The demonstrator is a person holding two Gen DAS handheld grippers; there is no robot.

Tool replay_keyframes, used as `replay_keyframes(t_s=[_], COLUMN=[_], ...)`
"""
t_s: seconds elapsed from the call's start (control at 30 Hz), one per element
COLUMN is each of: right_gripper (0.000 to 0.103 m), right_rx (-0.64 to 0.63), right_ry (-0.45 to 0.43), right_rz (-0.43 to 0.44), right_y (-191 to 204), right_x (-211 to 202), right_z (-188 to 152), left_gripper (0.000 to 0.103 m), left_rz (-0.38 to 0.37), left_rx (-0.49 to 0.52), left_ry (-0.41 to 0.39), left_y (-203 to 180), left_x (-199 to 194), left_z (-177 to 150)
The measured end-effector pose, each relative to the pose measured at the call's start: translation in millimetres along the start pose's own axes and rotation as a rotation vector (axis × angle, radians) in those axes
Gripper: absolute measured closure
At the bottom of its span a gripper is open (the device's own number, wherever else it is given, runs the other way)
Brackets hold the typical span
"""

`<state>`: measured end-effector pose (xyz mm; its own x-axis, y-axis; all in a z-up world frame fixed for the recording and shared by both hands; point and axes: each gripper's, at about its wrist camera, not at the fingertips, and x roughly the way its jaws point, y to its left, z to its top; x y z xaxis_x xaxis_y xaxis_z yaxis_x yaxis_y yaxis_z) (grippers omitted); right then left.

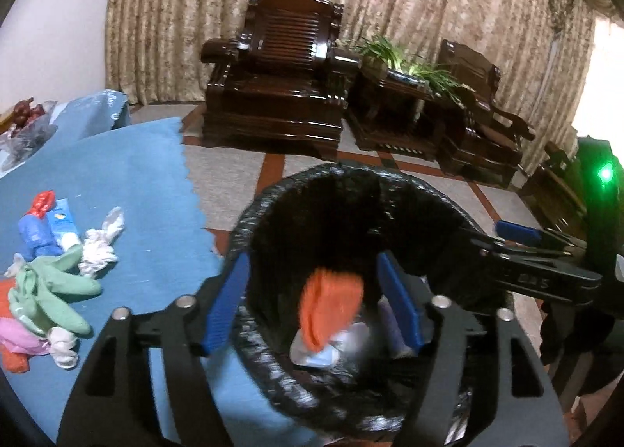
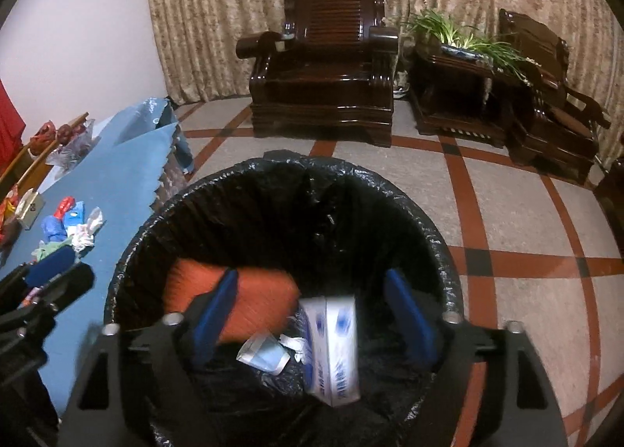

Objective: Collect trash
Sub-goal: 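Carry the orange net and box over the bin and open both tools, then return the left tool to the table and grasp the orange foam net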

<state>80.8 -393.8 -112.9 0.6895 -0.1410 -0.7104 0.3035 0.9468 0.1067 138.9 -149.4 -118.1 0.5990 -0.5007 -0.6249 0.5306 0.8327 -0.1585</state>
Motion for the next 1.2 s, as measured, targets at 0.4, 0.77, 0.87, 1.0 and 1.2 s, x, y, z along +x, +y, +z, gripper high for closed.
replay_keyframes(t_s=[0.4, 0.77, 0.87, 1.0, 1.2], right_gripper=[0.006, 0.006, 0.006, 0.006, 0.006], right_rx=[-0.022, -0.165, -0.199, -0.239, -0.285], right_ry=[-0.039, -0.050, -0.058, -0.057, -0.052], right_rz=[0.135, 0.298, 0.339, 0.371, 0.402], right_y=[51.1, 152.7, 178.9, 210.1, 243.8], right_x=[-10.1, -9.2, -8.4, -3.7, 5.5], right_z=[1.3, -1.0, -1.2, -4.5, -12.2], left_gripper=[0.013, 0.013, 0.013, 0.013, 0.013], left_rz=[0.164, 0.399, 0.443, 0.504, 0.574], left_rx=[-0.077, -0.174, -0.197, -0.225, -0.276], left_ry=[-0.051, -0.109, -0.116, -0.111, -0.094], left_y=[63.6, 149.0, 167.4, 195.7, 233.8], left_x=[-51.8, -121.8, -135.0, -147.3, -154.4], left_z=[-11.3, -31.4, -37.2, -46.8, -62.4])
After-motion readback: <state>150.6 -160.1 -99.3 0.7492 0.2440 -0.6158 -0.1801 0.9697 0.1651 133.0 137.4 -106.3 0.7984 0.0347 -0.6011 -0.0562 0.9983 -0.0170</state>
